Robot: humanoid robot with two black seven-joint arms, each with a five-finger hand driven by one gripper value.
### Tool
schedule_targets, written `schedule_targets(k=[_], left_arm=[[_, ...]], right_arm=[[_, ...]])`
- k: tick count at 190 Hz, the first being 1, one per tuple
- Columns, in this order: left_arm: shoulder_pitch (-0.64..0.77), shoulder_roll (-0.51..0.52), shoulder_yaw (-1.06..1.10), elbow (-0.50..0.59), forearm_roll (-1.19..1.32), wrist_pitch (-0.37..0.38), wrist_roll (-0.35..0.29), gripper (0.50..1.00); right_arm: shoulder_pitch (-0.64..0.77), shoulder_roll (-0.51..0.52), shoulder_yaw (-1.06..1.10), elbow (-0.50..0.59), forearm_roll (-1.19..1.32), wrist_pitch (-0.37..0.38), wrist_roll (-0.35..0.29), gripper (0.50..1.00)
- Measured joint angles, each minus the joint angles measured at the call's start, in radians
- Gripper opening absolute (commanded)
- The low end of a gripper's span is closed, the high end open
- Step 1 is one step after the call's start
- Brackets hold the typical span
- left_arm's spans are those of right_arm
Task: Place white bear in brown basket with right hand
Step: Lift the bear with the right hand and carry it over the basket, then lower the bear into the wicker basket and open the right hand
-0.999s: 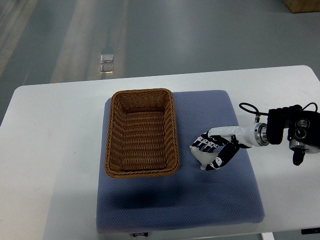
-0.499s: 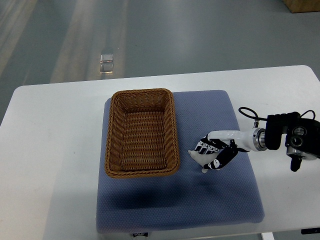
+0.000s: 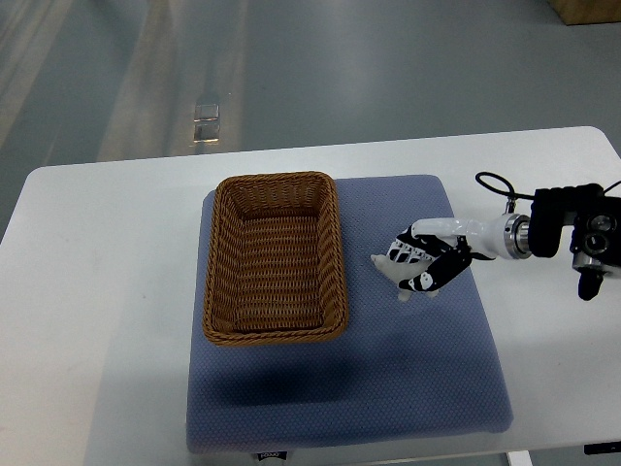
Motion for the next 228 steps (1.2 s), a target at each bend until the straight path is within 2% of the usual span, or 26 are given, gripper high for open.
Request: schedule_targets(k=[65, 115, 157, 228], left_arm=[[0.0, 0.0, 0.0, 0.0, 0.0, 0.0, 0.0, 1.0], [0.0, 0.0, 0.002, -0.003, 0.0, 0.0, 0.0, 1.0], [0.0, 0.0, 0.002, -0.002, 0.0, 0.0, 0.0, 1.0], [0.0, 0.0, -0.001, 0.002, 0.0, 0.0, 0.0, 1.0]], right_arm=[[0.269, -0.144, 0.051, 0.004, 0.01, 0.155, -0.008, 0.5], [0.348, -0.117, 0.043, -0.005, 0.011, 0.162, -0.011, 0.5], [0.394, 0.045, -0.003, -0.102, 0.0, 0.112, -0.011, 0.5], [0.442, 0.471, -0.117, -0.407, -0.037, 0.01, -0.01, 0.5]])
